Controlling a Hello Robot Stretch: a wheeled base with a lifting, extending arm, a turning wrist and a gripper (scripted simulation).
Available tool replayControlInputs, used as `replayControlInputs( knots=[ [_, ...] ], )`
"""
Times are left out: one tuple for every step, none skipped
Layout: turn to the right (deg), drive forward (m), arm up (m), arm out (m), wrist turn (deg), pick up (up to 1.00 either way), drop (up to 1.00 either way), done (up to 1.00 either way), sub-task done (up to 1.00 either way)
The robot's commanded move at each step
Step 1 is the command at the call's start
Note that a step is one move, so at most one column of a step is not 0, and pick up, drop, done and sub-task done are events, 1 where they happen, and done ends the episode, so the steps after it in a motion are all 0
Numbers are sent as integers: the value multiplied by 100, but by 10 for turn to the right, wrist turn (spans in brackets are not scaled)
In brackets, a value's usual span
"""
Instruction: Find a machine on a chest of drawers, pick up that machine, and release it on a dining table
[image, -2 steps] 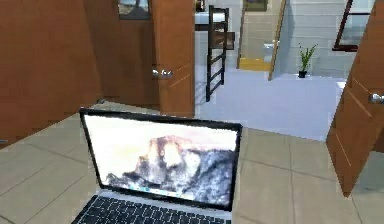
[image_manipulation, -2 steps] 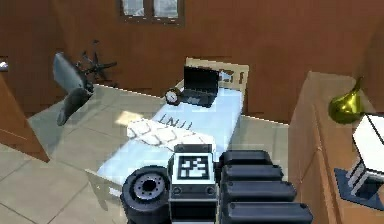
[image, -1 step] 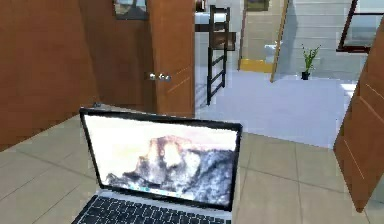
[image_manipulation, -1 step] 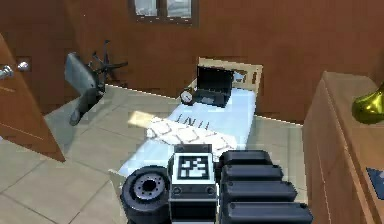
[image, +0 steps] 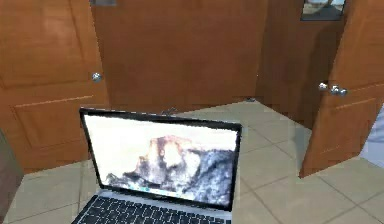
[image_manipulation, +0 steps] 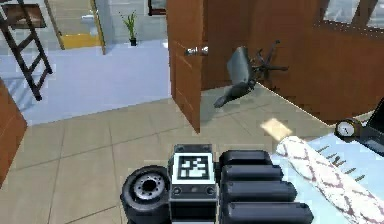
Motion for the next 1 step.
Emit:
replayControlInputs(
  knots=[
    [-210,0,0,0,0,0,0,0,0]
  ],
)
